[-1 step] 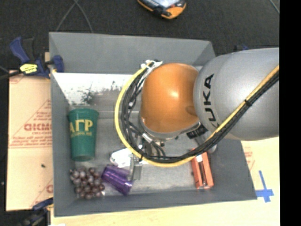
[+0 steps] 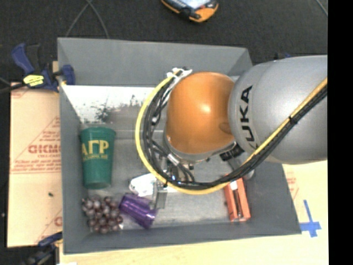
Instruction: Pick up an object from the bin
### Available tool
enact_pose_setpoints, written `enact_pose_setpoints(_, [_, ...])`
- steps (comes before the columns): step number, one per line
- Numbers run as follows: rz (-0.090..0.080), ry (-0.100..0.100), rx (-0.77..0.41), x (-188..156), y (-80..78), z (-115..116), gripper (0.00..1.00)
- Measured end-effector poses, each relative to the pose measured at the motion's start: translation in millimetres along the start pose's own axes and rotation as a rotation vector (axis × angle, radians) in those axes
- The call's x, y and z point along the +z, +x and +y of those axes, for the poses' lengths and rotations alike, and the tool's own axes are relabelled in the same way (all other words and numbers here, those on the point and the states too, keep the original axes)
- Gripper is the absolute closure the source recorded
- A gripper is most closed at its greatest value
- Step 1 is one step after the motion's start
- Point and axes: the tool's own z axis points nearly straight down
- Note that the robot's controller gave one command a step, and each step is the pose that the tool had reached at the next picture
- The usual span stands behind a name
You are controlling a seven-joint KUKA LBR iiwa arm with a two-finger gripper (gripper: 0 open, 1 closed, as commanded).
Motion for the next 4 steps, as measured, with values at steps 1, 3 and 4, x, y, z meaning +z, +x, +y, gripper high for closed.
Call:
enact_pose_setpoints(1, [-0.005,0.0,-0.068,130.6,-66.7,-54.7,0.0])
enact_pose_setpoints(3, [-0.007,-0.002,-0.098,145.4,-69.5,-62.8,0.0])
enact_pose_setpoints(4, [-0.008,-0.002,-0.106,149.9,-69.2,-68.3,0.0])
